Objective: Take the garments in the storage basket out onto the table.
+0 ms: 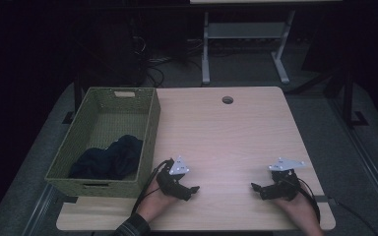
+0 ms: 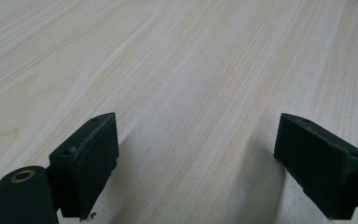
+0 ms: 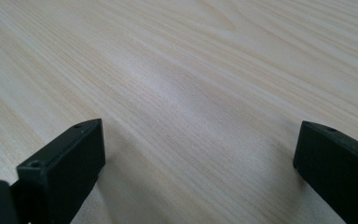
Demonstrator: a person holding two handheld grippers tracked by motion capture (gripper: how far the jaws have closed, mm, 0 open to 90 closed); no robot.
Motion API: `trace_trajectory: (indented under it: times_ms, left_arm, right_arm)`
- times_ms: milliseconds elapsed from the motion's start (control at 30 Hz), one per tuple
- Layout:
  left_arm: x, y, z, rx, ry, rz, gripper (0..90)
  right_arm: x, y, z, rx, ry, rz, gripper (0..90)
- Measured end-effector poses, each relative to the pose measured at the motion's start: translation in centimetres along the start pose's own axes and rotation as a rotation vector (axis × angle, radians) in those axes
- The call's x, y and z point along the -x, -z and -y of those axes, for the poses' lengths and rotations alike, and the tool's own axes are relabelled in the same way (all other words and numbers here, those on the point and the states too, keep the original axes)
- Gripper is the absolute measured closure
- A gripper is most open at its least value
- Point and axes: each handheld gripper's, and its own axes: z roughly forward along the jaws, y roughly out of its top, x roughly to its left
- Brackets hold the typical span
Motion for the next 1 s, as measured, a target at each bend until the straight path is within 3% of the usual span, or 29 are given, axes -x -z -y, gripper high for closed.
trace_trajectory:
  times_ms: [233, 633, 1000]
  left_arm:
    - [0.0, -0.1, -0.1, -0.005, 0.001, -0.004, 12.6]
    - [0.0, 0.0, -1.0, -0.084, 0.002, -0.006, 12.8]
    - [-0.2, 0.3, -1.4, -0.117, 0.012, 0.017, 12.9]
  right_arm:
    - [0.0, 0.0, 0.0, 0.001, 0.001, 0.000, 1.8]
    - [0.0, 0.0, 0.0, 0.000, 0.001, 0.000, 1.8]
    - [-0.1, 0.1, 0.1, -0.002, -0.006, 0.002, 1.8]
